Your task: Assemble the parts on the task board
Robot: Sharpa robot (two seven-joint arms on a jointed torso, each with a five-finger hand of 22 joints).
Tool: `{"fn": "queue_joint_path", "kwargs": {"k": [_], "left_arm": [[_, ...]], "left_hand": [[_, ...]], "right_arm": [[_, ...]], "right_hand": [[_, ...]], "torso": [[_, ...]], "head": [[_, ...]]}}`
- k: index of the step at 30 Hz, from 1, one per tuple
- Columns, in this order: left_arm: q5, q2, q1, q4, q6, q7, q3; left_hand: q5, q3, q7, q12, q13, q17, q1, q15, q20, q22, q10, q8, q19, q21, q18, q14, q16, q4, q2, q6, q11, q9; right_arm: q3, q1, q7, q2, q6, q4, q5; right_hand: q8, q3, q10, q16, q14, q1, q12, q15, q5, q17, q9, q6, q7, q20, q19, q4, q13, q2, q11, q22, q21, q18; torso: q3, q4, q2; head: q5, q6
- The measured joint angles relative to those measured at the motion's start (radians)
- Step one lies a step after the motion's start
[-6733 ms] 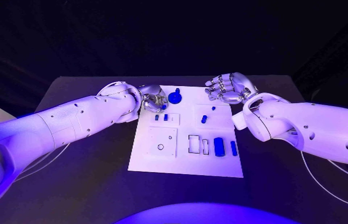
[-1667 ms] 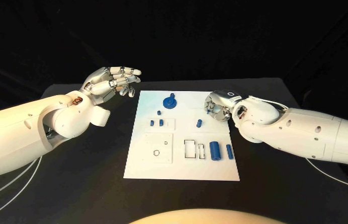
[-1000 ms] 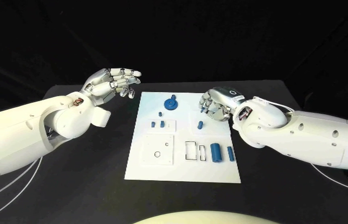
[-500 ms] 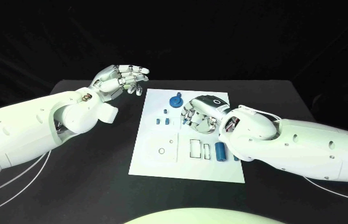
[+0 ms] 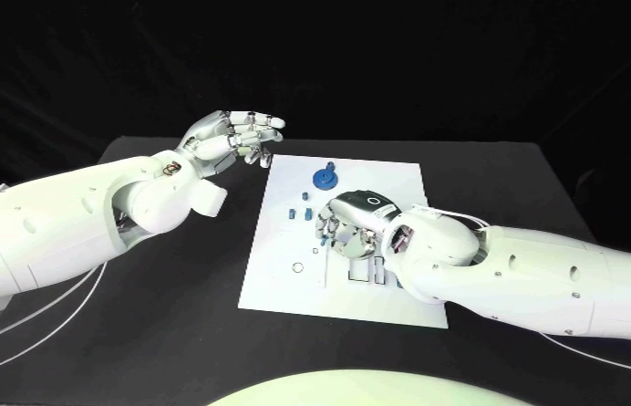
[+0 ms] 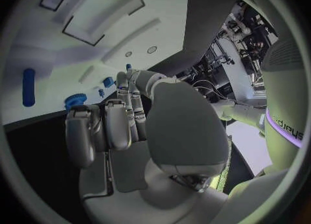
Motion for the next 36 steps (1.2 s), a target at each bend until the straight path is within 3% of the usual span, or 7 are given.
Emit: {"fn": "queue_joint_path", "kwargs": {"k": [14,36], "left_arm": [[-0.01,0.005,0.0,0.002,0.0,-0.006,0.0],[-0.017,0.007,0.0,0.002,0.0,-0.012,0.0]], "left_hand": [[0.0,-0.001,0.0,0.0,0.0,0.0,0.0,0.0,0.0,0.0,0.0,0.0,0.0,0.0,0.0,0.0,0.0,0.001,0.0,0.0,0.0,0.0],[0.0,-0.001,0.0,0.0,0.0,0.0,0.0,0.0,0.0,-0.001,0.0,0.0,0.0,0.0,0.0,0.0,0.0,0.001,0.0,0.0,0.0,0.0]], "right_arm": [[-0.001,-0.03,-0.047,0.03,0.005,-0.013,-0.032],[-0.001,-0.038,-0.084,0.055,-0.012,-0.043,-0.047]], "right_hand": [[-0.002,0.003,0.0,0.0,0.0,0.0,-0.002,0.0,0.003,-0.002,0.0,0.0,0.0,0.0,0.0,-0.003,0.001,0.0,0.0,0.0,0.0,0.0],[0.001,0.003,0.002,0.0,0.0,0.0,-0.005,0.0,0.003,-0.003,0.003,0.002,0.002,0.0,0.0,-0.003,0.001,0.0,-0.002,0.001,0.0,0.0]], "torso": [[0.0012,-0.0003,0.001],[0.0,-0.0006,0.0]], "head": [[0.009,-0.01],[0.012,-0.013]]}}
